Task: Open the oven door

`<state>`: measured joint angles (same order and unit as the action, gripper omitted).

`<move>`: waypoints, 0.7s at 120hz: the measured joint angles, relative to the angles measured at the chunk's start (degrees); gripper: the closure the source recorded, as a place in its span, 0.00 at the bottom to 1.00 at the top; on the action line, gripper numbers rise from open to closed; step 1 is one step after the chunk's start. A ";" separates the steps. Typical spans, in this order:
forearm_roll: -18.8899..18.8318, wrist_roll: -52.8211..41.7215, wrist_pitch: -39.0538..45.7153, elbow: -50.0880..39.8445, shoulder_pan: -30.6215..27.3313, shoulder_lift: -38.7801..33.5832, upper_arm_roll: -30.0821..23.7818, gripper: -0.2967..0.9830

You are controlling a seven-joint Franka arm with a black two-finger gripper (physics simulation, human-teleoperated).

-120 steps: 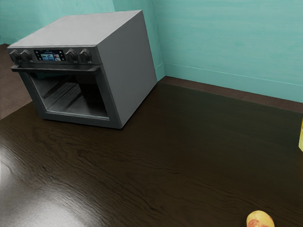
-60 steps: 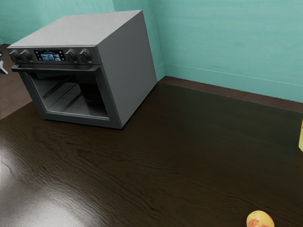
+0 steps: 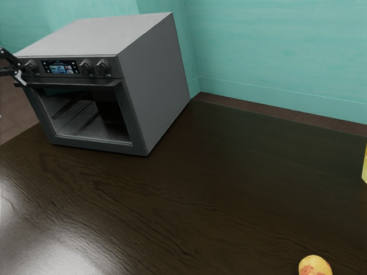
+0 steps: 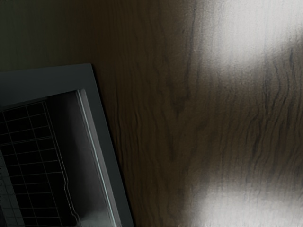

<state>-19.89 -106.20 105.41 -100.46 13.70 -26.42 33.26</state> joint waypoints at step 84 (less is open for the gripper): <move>5.59 -7.31 6.07 2.24 2.61 7.19 9.64 0.23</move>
<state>-14.30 -113.51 111.48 -98.22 16.30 -19.23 42.89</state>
